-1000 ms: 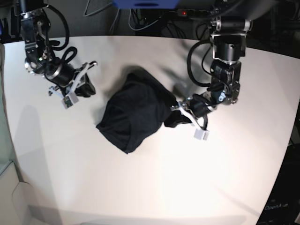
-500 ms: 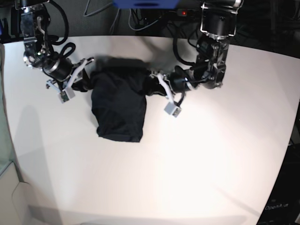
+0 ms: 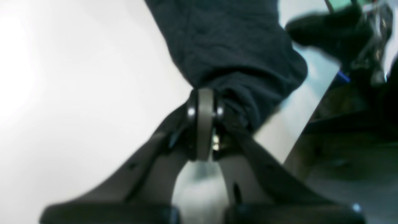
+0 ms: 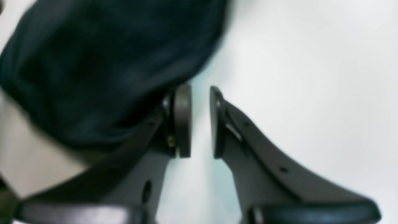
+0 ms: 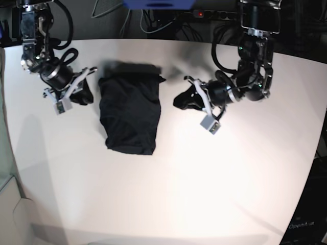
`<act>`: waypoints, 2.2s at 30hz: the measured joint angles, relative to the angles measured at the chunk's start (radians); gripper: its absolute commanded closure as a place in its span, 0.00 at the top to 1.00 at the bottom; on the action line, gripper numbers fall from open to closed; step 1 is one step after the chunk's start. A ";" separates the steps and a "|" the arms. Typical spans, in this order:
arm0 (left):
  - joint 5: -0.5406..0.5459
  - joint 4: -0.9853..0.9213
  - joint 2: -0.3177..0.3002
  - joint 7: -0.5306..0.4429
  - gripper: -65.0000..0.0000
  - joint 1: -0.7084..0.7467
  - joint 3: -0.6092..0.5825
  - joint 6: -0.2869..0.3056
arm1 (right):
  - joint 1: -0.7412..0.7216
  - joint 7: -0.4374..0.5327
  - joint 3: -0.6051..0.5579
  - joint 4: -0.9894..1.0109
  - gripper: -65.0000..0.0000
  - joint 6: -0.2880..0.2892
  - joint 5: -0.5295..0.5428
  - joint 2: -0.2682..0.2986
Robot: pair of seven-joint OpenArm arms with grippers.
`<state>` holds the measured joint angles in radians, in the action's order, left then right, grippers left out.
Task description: Fold the T-shirt properly
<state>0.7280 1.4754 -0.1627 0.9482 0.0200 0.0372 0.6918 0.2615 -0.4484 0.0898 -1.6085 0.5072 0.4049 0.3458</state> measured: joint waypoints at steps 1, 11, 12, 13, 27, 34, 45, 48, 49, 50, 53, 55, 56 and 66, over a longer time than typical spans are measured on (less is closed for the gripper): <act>0.003 0.026 -0.007 0.014 0.00 0.002 0.023 0.000 | 0.000 0.000 0.026 -0.004 0.13 0.000 0.000 0.003; -0.086 0.204 -0.179 0.121 0.00 0.220 0.350 -0.003 | 0.246 0.013 0.341 -0.161 0.02 0.011 0.011 -0.058; -0.100 0.236 -0.201 0.113 0.00 0.262 0.368 -0.005 | 0.281 0.012 0.391 -0.173 0.01 0.007 0.006 -0.074; -0.116 0.265 -0.219 0.105 0.00 0.306 0.382 0.000 | 0.317 0.015 0.430 -0.181 0.01 0.003 0.003 -0.089; -0.716 -0.027 -0.044 -0.244 0.00 0.538 0.217 0.002 | 0.373 0.436 0.554 0.469 0.00 0.108 -0.273 -0.202; -0.933 -0.661 0.112 -0.616 0.00 0.321 0.210 -0.002 | 0.050 0.787 0.598 1.299 0.00 0.092 -0.640 -0.133; -0.985 -1.486 0.115 -1.119 0.00 -0.018 0.208 -0.509 | -0.151 0.834 0.458 1.569 0.00 -0.431 -1.072 -0.157; -0.941 -1.468 0.113 -1.154 0.00 -0.085 0.228 -0.576 | -0.159 0.761 0.458 1.563 0.02 -0.436 -1.095 -0.200; -0.933 -1.467 0.112 -1.156 0.00 -0.094 0.233 -0.609 | -0.168 0.743 0.458 1.563 0.03 -0.439 -1.105 -0.205; -0.933 -1.467 0.111 -1.150 0.00 -0.097 0.234 -0.645 | -0.180 0.743 0.458 1.562 0.05 -0.446 -1.104 -0.210; -0.929 -1.478 0.108 -1.127 0.00 -0.077 0.233 -0.703 | -0.226 0.744 0.462 1.555 0.05 -0.453 -1.099 -0.220; -0.929 -1.482 0.110 -1.074 0.00 -0.064 0.231 -0.703 | -0.237 0.744 0.462 1.547 0.06 -0.480 -1.097 -0.228; -0.929 -1.483 0.113 -1.054 0.00 -0.065 0.231 -0.703 | -0.235 0.736 0.462 1.548 0.06 -0.499 -1.097 -0.230; -0.929 -1.479 0.105 -1.035 0.00 -0.063 0.232 -0.703 | -0.214 0.728 0.462 1.555 0.06 -0.557 -1.097 -0.232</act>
<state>-0.2008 -0.0040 -0.0574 -0.0868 -0.0425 0.2687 -0.0113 0.0475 0.2794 0.5514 -0.0532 -0.0494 -0.6922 0.1135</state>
